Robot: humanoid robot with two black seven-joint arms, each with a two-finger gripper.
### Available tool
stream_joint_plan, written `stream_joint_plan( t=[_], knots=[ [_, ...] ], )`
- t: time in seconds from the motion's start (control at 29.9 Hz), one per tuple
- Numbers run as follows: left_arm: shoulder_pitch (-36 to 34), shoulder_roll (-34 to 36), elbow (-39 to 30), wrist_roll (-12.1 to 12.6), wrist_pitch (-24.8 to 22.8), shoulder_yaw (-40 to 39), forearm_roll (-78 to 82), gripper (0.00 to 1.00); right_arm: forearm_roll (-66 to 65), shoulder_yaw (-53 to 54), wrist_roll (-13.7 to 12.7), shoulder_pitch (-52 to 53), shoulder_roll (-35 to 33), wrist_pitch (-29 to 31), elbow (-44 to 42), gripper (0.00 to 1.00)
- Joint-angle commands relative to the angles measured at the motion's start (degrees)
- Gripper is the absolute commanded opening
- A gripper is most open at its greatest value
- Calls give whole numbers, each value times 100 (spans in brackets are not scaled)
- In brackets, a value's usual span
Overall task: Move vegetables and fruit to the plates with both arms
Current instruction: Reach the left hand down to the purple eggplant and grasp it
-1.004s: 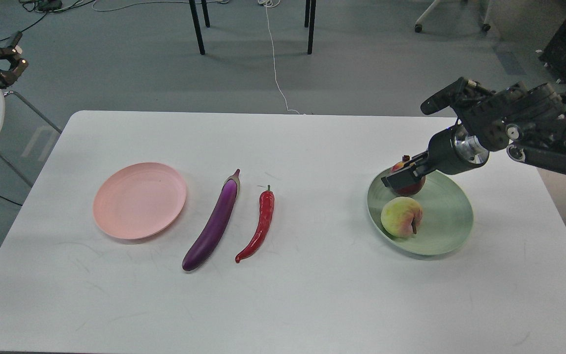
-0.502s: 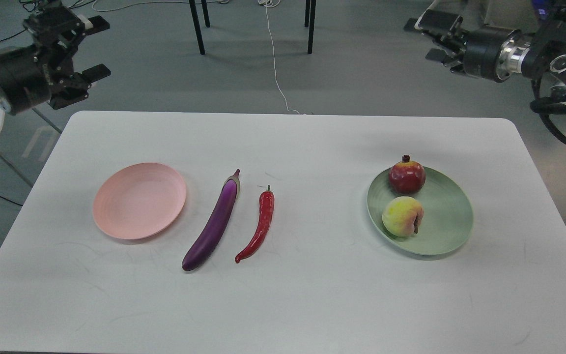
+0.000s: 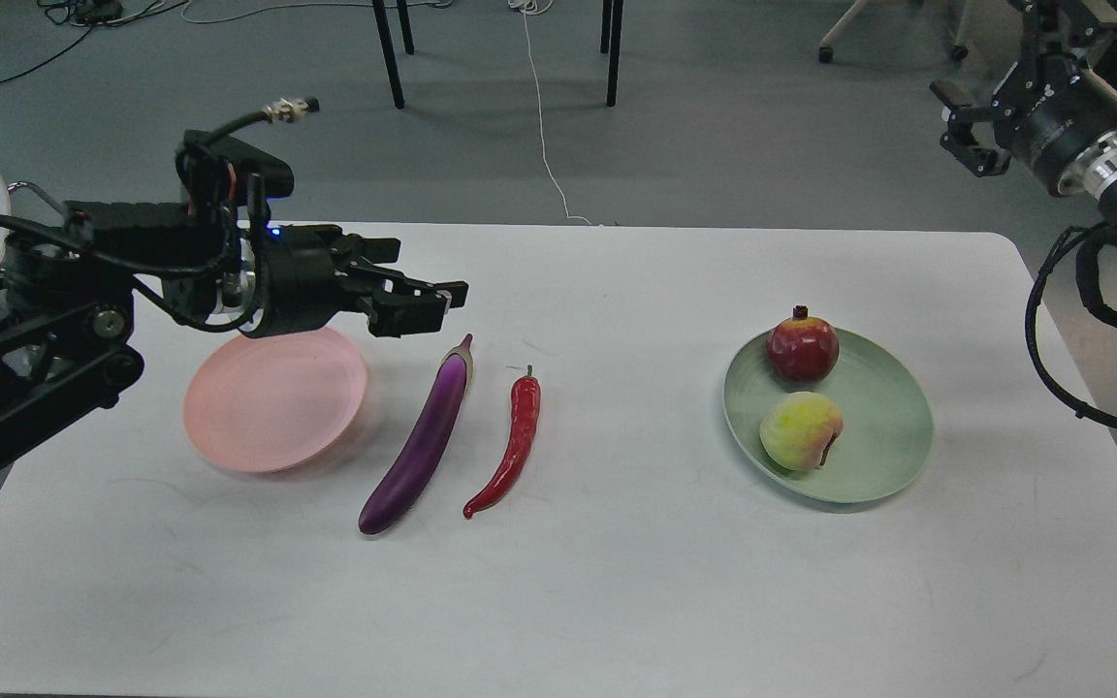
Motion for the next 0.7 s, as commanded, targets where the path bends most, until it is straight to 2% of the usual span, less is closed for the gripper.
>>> stream_joint_plan(
  t=[0.0, 0.13, 0.2, 0.33, 0.47, 0.67],
  knots=[
    [28, -343, 49, -2, 0, 296, 600, 98, 167, 514, 11, -437, 11, 2, 10, 99],
    [37, -703, 154, 77, 0, 691, 767, 96, 167, 911, 11, -728, 55, 2, 28, 99],
    [72, -914, 495, 174, 0, 823, 881, 95, 167, 946, 11, -746, 46, 2, 45, 99],
    [116, -1012, 910, 192, 0, 1113, 970, 85, 176, 964, 11, -833, 20, 2, 54, 99],
    [282, -1021, 989, 209, 0, 1184, 987, 84, 176, 973, 20, -939, 37, 2, 98, 99],
    [318, -1266, 1385, 236, 146, 1193, 987, 84, 167, 964, 20, -1044, 2, 2, 660, 99]
  ],
)
